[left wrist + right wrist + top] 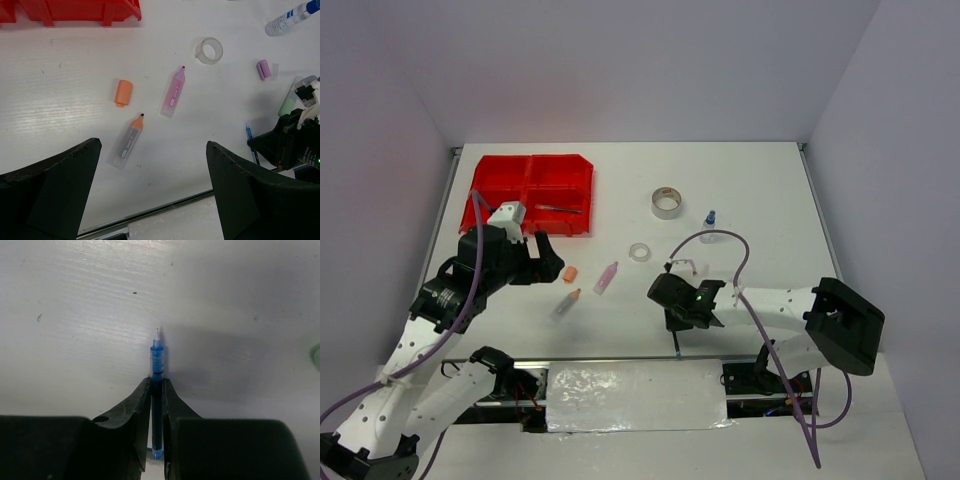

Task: Sort the stationery into containers
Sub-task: Pick up the pen from the corner of the board.

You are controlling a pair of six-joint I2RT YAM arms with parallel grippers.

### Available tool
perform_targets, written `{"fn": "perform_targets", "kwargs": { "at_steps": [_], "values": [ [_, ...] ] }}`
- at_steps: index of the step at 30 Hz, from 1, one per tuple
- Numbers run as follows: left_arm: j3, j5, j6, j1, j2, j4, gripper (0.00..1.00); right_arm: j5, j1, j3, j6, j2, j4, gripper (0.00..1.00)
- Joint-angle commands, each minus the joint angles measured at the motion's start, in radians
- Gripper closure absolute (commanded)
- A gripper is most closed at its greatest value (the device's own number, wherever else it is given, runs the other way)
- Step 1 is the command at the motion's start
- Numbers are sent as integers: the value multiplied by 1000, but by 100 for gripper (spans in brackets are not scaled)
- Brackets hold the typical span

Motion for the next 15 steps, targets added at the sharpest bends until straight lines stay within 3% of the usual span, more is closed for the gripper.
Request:
{"fn": "perform_targets", "kwargs": {
  "at_steps": [1,3,7,15],
  "values": [
    [6,-2,16,-4,-13,27,1,-45,19,-79,42,22,-63,91],
    [3,0,16,-4,-16,28,1,-44,18,-67,38,36,-78,71],
    [0,-2,14,-2,-24,28,1,-70,22,-77,30,62,-68,57],
    [-1,3,19,-4,-19,30,1,-61,80,-57,64,74,-136,59]
  ]
}}
